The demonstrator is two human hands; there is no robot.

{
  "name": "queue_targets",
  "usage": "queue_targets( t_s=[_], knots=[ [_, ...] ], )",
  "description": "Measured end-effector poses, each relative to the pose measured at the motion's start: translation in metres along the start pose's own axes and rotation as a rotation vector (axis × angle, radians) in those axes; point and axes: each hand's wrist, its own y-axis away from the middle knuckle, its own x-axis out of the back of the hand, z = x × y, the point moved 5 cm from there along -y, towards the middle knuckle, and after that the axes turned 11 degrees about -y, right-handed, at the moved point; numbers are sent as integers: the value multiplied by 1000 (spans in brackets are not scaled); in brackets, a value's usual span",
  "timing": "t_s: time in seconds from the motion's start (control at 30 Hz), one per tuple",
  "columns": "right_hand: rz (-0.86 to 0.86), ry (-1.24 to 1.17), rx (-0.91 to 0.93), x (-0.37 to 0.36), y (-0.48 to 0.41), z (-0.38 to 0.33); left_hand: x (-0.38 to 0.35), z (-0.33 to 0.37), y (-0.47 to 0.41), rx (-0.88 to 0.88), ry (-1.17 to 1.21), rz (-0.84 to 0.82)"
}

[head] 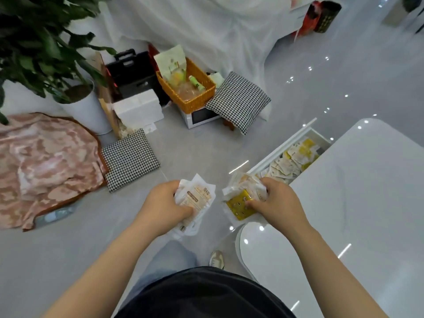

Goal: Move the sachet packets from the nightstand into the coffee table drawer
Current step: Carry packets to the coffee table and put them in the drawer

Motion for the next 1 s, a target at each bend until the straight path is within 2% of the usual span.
queue_targets(
  t_s=[0.23, 0.57, 1.0],
  knots=[
    [94, -33, -157, 2, -63, -1, 30, 21, -103, -119, -66, -86],
    [234, -89, -328, 3, -162, -49, 107, 66, -258, -309, -158, -189],
    [493, -315, -602, 52, -229, -2, 78, 181, -394, -533, -349, -370]
  ],
)
